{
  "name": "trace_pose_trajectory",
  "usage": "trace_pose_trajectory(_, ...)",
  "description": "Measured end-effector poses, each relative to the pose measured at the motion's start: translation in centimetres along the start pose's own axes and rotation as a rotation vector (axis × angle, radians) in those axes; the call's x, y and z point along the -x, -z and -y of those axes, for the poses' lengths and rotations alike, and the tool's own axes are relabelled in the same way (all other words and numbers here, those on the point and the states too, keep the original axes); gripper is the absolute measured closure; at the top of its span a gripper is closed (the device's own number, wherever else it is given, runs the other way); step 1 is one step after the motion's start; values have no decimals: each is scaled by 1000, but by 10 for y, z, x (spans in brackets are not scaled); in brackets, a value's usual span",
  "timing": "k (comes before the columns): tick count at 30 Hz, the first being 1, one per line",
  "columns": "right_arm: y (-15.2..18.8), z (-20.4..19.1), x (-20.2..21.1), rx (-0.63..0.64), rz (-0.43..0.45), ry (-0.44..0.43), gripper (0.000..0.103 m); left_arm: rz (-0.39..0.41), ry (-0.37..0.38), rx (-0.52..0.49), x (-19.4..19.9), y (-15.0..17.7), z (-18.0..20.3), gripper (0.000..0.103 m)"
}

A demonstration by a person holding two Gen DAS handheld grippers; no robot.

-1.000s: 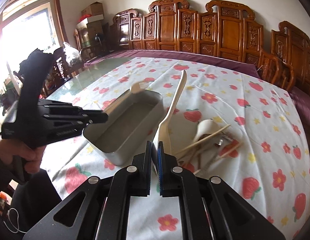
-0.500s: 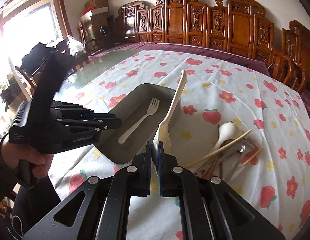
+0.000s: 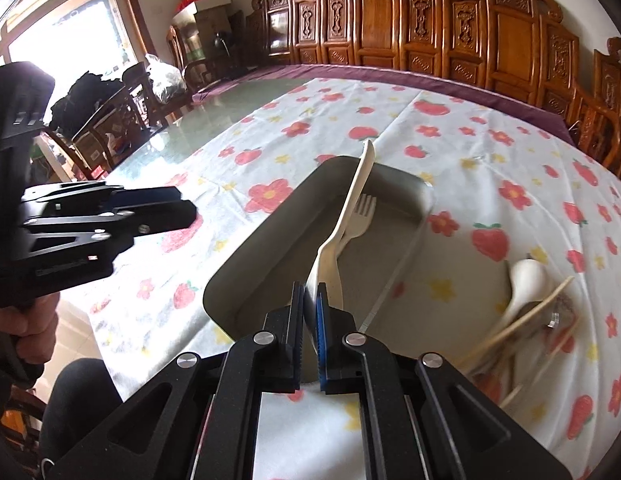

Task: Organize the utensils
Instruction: 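Lower the white fork into the metal tray and open the left tool, then lower the white spoon into the metal tray and open the right tool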

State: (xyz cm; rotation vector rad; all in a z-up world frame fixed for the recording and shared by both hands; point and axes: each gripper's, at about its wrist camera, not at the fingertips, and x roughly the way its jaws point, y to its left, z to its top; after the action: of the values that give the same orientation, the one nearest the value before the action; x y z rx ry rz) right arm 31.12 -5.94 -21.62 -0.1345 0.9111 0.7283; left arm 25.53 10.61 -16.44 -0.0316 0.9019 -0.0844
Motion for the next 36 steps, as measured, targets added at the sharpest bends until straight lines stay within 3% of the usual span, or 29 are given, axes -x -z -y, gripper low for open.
trace_pose_trajectory(13,-6,-7,-26,-2,-42,-12,95,27,-1,13,19,3,-12,76)
trace_pose_trajectory(21,12,20,41,-47,81,-1,95,49,29,-22,30,1,18,76)
trace_pose_trajectory(28,46,69,100,-81,141,115,95,56,83,-62,26,0,64,71)
trace_pose_trajectory(36,86,131,102,-187,139,205,83,13,138,-104,-4,1,113,71)
